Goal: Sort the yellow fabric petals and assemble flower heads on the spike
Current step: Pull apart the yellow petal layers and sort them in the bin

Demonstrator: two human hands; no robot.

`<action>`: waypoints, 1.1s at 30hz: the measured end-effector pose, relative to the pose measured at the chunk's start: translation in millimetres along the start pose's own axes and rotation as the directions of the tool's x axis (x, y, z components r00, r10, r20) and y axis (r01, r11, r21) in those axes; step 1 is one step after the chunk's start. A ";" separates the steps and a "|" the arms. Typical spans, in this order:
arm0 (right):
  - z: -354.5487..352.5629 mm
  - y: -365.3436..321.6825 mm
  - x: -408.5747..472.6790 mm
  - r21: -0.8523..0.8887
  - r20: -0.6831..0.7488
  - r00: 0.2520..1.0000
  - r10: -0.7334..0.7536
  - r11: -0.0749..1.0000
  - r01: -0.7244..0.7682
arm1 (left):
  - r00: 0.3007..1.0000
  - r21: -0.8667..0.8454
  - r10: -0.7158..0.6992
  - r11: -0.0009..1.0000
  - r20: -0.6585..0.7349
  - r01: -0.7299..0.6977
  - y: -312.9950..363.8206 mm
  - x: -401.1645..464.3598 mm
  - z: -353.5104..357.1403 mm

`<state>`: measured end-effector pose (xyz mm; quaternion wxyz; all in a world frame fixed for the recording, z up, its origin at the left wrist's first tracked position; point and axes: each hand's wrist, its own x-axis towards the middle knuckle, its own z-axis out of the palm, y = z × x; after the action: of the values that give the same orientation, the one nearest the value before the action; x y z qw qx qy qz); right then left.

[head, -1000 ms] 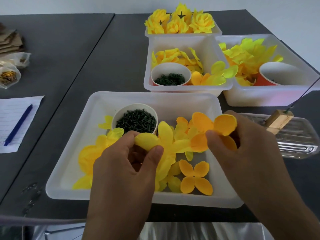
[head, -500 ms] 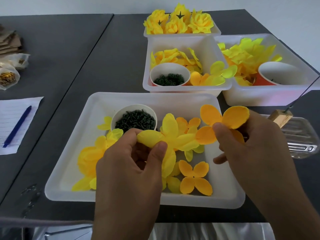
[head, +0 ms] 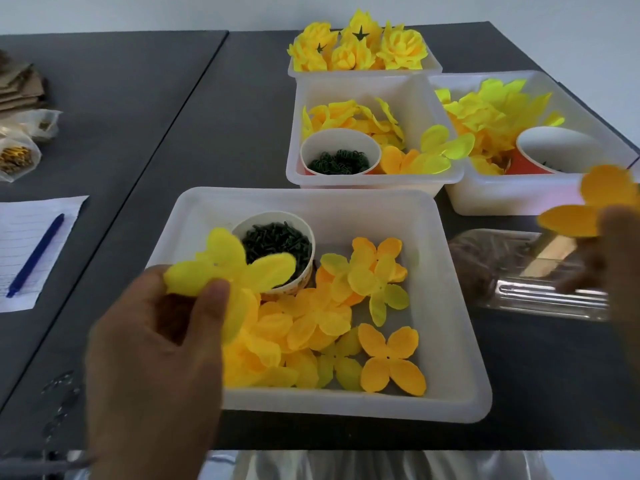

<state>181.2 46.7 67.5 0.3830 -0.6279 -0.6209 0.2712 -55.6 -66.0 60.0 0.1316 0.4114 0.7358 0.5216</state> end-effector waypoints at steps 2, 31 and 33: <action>-11.5 0.9 9.9 -0.044 0.043 0.999 -0.031 0.999 0.033 | 0.993 -0.042 -0.041 0.998 0.112 0.046 -3.2 5.8 -8.5; 33.1 -27.0 -48.6 0.210 0.581 0.774 -0.252 0.965 0.157 | 0.933 0.060 0.216 0.968 0.287 -0.243 38.1 -13.4 45.5; 31.1 -25.3 -48.5 0.194 0.585 0.767 -0.264 0.964 0.183 | 0.926 0.020 0.211 0.973 0.313 -0.228 37.9 -11.0 43.1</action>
<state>137.4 1.7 64.3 0.2326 -0.4043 -0.7625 0.4484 -4.1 -41.3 72.4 0.1742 0.5710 0.6697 0.4417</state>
